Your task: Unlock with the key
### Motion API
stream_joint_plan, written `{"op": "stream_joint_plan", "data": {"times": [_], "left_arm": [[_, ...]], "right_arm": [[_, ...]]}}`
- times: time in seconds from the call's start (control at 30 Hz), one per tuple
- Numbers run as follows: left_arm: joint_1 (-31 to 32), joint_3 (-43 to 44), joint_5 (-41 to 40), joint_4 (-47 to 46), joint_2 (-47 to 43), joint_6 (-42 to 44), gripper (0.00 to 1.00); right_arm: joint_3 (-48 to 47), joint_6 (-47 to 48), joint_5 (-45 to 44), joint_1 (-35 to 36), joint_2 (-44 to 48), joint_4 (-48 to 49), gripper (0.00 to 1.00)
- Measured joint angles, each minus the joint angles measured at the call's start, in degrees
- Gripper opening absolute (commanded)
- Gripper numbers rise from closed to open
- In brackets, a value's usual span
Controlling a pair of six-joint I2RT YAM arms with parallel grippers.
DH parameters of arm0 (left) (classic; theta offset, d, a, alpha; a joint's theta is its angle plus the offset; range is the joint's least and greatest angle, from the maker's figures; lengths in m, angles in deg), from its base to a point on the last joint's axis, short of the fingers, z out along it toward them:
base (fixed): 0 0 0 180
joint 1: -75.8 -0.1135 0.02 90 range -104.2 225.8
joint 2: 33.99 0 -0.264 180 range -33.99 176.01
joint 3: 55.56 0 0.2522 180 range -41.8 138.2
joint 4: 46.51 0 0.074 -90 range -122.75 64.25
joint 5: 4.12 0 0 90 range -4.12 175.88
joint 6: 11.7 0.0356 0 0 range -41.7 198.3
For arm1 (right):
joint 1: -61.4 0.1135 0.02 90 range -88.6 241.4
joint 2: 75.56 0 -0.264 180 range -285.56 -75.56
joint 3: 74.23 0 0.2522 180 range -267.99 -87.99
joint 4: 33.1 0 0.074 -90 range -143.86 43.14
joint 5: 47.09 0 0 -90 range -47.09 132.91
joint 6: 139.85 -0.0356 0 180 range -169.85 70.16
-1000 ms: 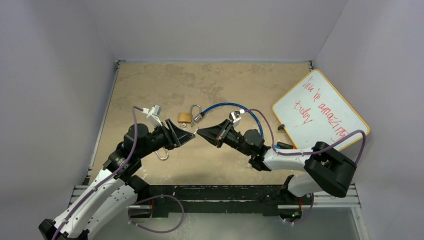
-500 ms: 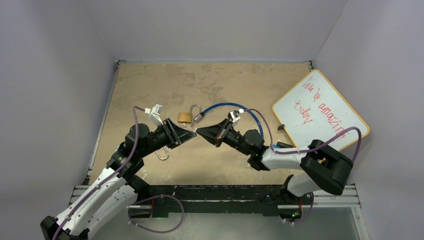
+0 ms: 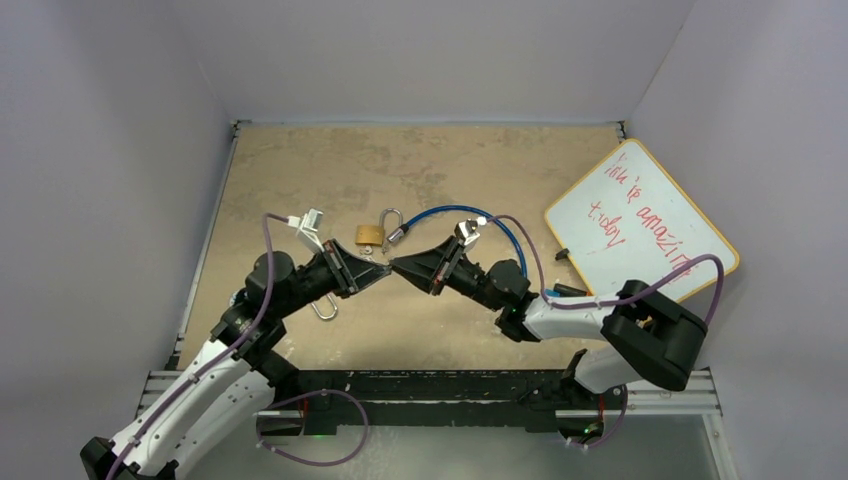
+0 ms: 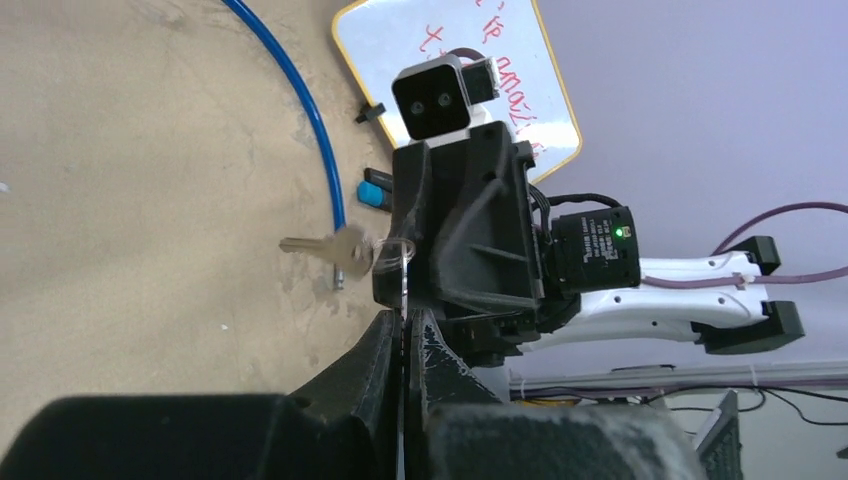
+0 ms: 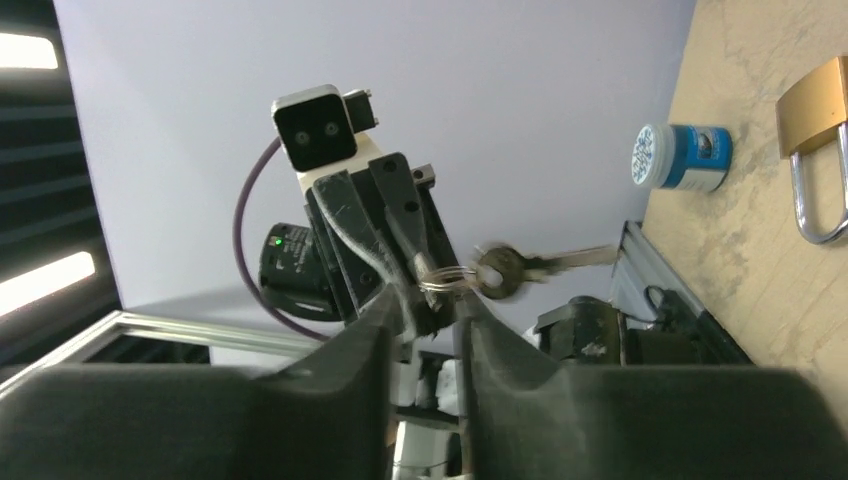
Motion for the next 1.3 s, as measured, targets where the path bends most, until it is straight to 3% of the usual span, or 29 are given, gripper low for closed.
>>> {"op": "stream_joint_plan", "data": {"times": [0.03, 0.1, 0.3, 0.37, 0.53, 0.73, 0.9, 1.07, 1.17, 1.3], "left_arm": [[0.02, 0.07, 0.13, 0.17, 0.02, 1.55, 0.00], [-0.09, 0.70, -0.02, 1.84, 0.48, 5.33, 0.00], [-0.11, 9.35, 4.07, 11.41, 6.69, 21.84, 0.00], [-0.11, 12.66, 6.67, 14.53, 9.44, 27.87, 0.00], [-0.11, 17.09, 15.26, 21.31, 13.60, 39.67, 0.00], [-0.11, 19.37, 23.54, 25.81, 15.76, 48.22, 0.00], [-0.11, 21.00, 27.58, 27.82, 15.72, 52.35, 0.00], [-0.11, 21.09, 29.22, 29.33, 15.72, 54.49, 0.00], [-0.11, 21.09, 29.62, 29.75, 15.72, 55.36, 0.00], [-0.11, 21.20, 30.21, 30.73, 15.74, 56.46, 0.00]], "right_arm": [[0.09, 0.39, 0.35, -0.13, 0.13, 0.00, 0.63], [1.07, 2.12, 1.53, -0.76, 1.27, 0.00, 0.75], [5.25, 11.78, 8.83, -4.09, 9.25, -1.60, 0.77], [4.61, 17.99, 12.68, -5.03, 13.03, -6.14, 0.77], [-7.37, 42.21, 17.94, -5.29, 19.30, -30.91, 0.75], [-19.80, 64.35, 24.59, -5.31, 17.18, -48.09, 0.58], [-22.12, 72.50, 33.16, -5.31, 11.41, -56.00, 0.47], [-22.12, 75.89, 38.66, -5.20, 11.15, -59.41, 0.26], [-22.12, 76.63, 40.48, -5.18, 11.23, -59.91, 0.27], [-22.12, 76.98, 41.70, -5.20, 11.23, -60.06, 0.47]]}}
